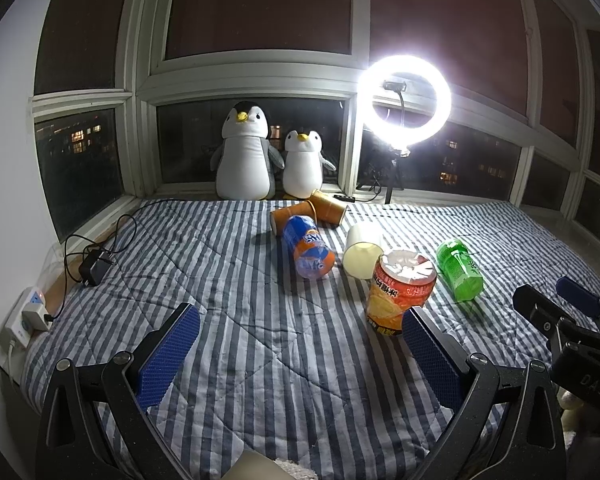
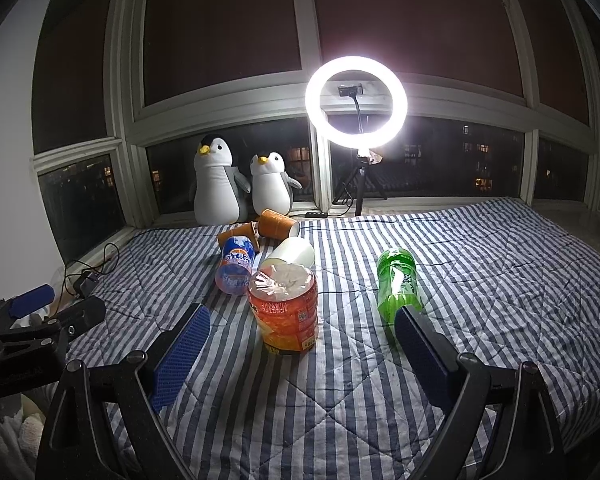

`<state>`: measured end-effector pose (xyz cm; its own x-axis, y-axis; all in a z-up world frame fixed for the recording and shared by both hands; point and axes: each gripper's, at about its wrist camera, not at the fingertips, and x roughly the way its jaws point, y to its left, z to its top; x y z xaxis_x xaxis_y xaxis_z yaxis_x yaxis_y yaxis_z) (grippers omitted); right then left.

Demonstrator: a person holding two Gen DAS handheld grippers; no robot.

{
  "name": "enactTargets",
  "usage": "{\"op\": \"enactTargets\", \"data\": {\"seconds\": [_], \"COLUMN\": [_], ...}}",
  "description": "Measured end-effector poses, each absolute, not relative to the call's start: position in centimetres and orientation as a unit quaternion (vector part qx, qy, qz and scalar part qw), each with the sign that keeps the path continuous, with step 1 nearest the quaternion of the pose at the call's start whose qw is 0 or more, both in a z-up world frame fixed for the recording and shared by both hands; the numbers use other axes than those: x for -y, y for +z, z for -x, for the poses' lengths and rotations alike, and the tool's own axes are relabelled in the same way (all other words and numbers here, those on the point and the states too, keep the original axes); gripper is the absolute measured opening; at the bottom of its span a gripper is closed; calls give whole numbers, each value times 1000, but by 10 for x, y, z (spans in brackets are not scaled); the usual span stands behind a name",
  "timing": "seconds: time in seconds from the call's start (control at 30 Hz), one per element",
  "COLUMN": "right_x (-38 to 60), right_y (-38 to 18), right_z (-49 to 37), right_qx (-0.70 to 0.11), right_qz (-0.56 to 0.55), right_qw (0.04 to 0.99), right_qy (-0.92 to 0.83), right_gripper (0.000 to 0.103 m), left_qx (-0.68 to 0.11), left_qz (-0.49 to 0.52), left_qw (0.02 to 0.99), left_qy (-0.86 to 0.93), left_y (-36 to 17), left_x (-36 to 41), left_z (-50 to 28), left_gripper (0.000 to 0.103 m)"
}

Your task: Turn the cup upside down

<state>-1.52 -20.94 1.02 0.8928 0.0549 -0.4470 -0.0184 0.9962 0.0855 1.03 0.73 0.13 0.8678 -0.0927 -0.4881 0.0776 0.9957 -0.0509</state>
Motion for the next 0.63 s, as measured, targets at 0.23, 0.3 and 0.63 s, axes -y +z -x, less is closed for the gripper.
{"op": "enactTargets", "data": {"seconds": [0.23,0.3,0.63], "right_x": [209,209,210], "right_y": [10,9,7], "right_z": [16,15,14], "right_qx": [-231,-233,-238], "right_qz": [-39,-39,-42], "right_qw": [972,972,970], "right_qy": [18,18,19], "right_gripper": [92,92,92], "left_qx": [-253,-253,-254], "left_qz": [15,15,13], "left_qw": [966,966,966], "left_qy": [-44,-44,-46], "left_y": [1,1,1], "left_x": [-7,-7,-6], "left_z": [-10,-10,-10], "left_gripper": [102,102,102]}}
